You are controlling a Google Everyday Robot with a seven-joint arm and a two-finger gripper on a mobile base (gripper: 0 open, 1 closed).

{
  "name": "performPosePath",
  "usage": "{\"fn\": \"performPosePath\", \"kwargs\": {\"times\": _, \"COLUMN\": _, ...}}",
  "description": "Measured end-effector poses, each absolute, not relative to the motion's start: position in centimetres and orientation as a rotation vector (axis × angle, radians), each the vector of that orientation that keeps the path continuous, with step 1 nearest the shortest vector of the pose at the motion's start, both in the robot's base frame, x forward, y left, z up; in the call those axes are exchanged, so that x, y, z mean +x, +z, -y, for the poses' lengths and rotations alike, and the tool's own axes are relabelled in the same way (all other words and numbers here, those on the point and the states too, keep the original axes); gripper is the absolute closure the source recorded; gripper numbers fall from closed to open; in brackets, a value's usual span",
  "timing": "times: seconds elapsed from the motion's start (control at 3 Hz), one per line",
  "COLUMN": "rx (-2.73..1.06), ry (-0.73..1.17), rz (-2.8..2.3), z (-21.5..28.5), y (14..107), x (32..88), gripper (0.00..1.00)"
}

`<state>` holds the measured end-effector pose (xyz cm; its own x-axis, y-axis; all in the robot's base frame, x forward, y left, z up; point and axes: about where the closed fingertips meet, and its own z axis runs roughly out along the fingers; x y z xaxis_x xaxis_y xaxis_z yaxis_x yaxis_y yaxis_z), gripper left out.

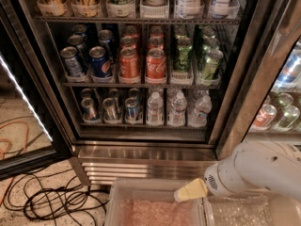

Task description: Pick water bottle from bottom shelf of fridge

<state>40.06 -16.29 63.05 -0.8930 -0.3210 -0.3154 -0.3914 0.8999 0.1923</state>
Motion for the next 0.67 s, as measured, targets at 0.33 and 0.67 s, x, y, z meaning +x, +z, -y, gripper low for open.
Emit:
{"fn": "performPosePath", "kwargs": {"times": 0.33, "rx": -0.372, "ry": 0.324, "rz": -2.699, "z": 17.0, "y": 62.2, "x": 43.3, "gripper": 0.00}}
{"fn": "performPosePath", "kwargs": {"times": 0.67, "rx": -0.271, "ry": 0.298, "rz": -2.606, "z": 17.7, "y": 62.3, "x": 46.1, "gripper": 0.00}}
